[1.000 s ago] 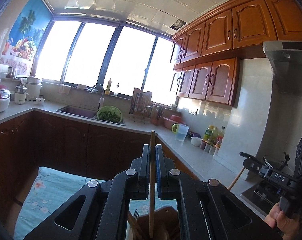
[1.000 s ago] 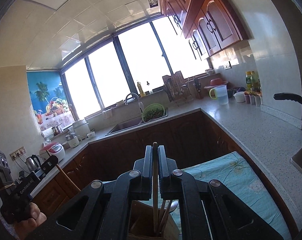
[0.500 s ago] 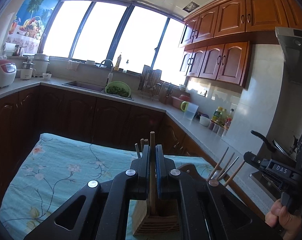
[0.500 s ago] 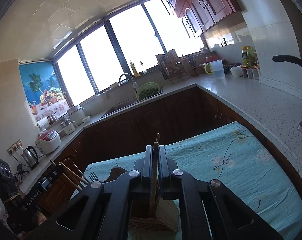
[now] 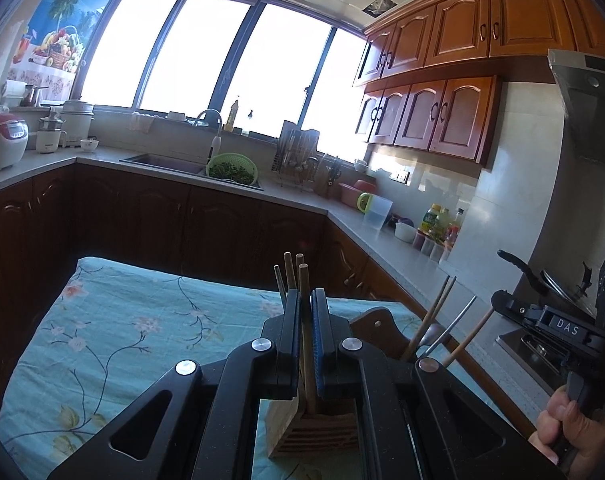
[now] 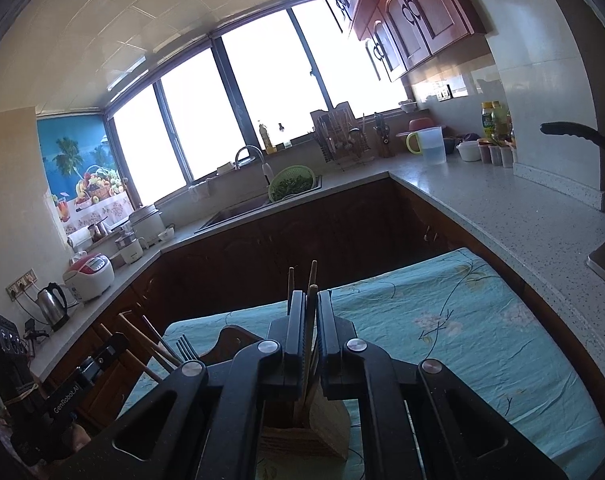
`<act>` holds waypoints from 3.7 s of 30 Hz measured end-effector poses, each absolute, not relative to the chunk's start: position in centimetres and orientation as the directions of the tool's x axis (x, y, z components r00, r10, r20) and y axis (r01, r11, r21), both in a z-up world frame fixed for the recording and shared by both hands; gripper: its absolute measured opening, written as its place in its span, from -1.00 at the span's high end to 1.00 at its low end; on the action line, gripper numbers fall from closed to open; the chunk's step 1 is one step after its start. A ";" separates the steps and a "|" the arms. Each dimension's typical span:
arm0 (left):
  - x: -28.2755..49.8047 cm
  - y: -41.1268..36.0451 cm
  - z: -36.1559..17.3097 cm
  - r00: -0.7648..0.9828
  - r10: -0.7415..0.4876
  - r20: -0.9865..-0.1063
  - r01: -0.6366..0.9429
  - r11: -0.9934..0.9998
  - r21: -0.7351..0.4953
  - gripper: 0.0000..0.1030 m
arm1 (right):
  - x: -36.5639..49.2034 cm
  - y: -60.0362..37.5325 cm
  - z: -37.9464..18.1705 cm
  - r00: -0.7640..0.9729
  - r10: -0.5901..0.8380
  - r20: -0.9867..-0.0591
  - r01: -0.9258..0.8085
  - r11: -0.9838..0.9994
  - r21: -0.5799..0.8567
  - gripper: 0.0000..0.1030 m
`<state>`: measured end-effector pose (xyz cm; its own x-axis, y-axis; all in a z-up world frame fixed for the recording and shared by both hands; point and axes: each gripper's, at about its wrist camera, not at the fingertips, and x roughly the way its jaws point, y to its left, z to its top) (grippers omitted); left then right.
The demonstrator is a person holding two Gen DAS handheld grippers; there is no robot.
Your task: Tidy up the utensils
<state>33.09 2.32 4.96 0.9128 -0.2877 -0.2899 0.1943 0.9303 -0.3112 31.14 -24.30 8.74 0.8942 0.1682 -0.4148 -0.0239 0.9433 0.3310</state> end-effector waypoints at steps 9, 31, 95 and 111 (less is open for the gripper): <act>33.1 2.4 5.4 0.904 -0.293 -0.311 0.193 0.929 -0.316 0.92 | 31.7 -24.8 8.8 0.886 0.185 -0.424 -0.021 0.932 0.362 0.90; 29.2 3.9 5.3 0.902 -0.213 -0.375 0.074 0.933 -0.351 -0.59 | 28.2 -26.8 7.5 0.898 0.196 -0.394 0.006 0.890 0.456 -0.76; -0.4 3.5 0.9 0.936 0.000 -0.351 0.002 1.000 0.006 -0.99 | 3.7 -19.0 -0.3 0.936 0.101 -0.338 -0.075 0.993 0.089 -1.00; -0.4 4.4 0.2 0.941 0.003 -0.337 -0.009 1.000 -0.017 -0.99 | 3.1 -19.0 -0.5 0.945 0.109 -0.309 -0.085 0.992 0.091 -1.00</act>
<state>-0.41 4.38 0.18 0.9413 0.0027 -0.3375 -0.0090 0.9998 -0.0170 3.12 -19.01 -0.53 0.9448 0.1090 -0.3090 -0.0846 0.9922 0.0915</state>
